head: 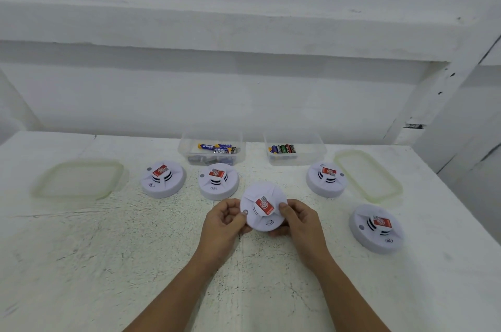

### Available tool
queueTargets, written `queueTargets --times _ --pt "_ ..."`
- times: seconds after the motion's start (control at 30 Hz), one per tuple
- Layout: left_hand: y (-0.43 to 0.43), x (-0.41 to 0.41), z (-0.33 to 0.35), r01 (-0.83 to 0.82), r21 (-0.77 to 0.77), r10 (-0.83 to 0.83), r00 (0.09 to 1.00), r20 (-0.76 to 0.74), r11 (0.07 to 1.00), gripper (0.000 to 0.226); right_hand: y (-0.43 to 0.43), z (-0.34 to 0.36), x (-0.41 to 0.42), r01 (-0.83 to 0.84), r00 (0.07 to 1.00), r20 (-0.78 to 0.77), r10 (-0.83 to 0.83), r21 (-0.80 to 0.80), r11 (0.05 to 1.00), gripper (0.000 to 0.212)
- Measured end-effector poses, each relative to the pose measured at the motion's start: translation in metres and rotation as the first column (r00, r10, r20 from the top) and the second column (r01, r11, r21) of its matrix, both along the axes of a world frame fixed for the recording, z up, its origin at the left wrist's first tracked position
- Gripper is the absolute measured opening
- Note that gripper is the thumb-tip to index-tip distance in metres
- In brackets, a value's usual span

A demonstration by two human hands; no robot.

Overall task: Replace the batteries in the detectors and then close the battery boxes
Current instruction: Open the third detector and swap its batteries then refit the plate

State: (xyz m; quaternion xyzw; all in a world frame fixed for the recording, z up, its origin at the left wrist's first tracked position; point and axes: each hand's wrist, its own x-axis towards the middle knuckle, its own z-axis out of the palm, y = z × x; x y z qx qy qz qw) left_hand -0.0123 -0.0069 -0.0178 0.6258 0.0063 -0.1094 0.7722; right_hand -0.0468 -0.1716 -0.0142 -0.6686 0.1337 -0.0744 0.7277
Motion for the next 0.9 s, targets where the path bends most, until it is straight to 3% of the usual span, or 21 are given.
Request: queueTargets --times 0.9 --pt "-0.0016 -0.0037 0.0016 -0.006 -0.041 0.007 1.000 0.026 0.999 0.018 0.0038 0.0038 -0.0050 0.020 1.000 -0.002 -0.020 -0.077 0.997 0.017"
